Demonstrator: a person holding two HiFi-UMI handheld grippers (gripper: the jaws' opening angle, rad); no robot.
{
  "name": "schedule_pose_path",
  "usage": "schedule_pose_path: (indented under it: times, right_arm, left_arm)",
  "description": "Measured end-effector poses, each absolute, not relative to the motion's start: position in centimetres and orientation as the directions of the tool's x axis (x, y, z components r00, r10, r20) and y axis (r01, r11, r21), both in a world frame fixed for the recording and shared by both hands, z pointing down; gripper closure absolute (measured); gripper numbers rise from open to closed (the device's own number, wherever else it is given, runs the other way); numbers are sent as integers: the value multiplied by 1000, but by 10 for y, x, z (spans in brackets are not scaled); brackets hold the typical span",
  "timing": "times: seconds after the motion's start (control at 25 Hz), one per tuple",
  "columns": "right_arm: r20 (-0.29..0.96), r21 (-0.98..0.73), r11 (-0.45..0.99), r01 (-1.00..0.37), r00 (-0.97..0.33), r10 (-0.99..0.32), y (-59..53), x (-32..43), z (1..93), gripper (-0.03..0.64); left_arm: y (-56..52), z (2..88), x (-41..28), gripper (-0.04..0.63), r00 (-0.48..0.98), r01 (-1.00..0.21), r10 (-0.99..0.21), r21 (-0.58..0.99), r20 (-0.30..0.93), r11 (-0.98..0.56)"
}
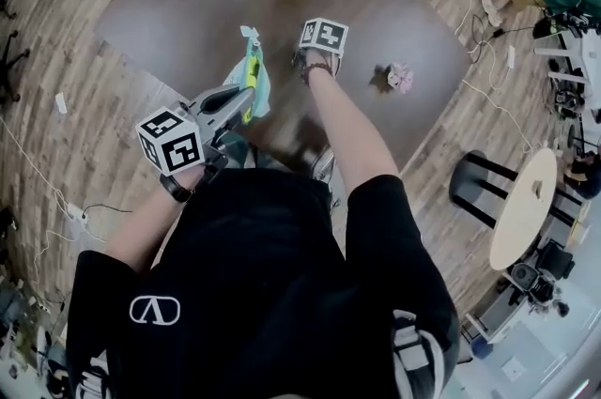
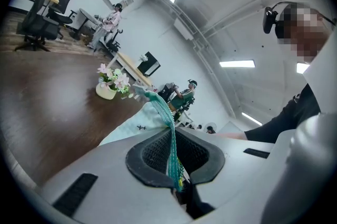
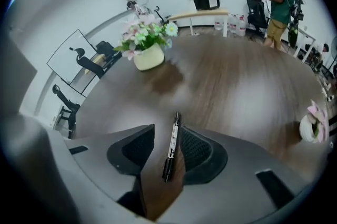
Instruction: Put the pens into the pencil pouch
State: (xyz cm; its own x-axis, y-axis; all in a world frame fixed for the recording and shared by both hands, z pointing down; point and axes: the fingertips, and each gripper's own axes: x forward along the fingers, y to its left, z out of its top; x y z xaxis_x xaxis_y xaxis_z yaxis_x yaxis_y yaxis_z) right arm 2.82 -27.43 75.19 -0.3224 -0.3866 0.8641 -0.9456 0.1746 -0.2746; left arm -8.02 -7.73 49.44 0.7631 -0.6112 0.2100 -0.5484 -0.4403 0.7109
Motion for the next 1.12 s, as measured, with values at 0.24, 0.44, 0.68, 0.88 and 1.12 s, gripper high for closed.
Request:
schedule_pose_path:
  times: [0.24, 0.44, 0.68, 0.88, 1.12]
  right_arm:
    - [917, -287, 127, -950, -310, -250, -273, 23, 797, 465]
    - [942, -262, 127, -957, -282, -183, -269, 23, 813, 504]
    - [953, -234, 161, -959, -259, -155, -264, 24, 817, 572]
    - [946, -242, 162, -957, -270, -180, -266, 31, 813, 574]
    - [887, -261, 203, -944, -318, -336, -287, 39, 752, 574]
  left_arm:
    - [-75, 506, -90, 580, 748, -560, -623, 719, 227, -411]
    - [-73, 511, -94, 580, 740, -566, -631, 724, 234, -394]
    - [-68, 514, -94, 580, 739, -567, -630, 725, 238, -391]
    - [-70, 514, -92, 580, 743, -566, -625, 724, 239, -395]
    - [-72, 506, -86, 580, 756, -552, -616, 720, 219, -422]
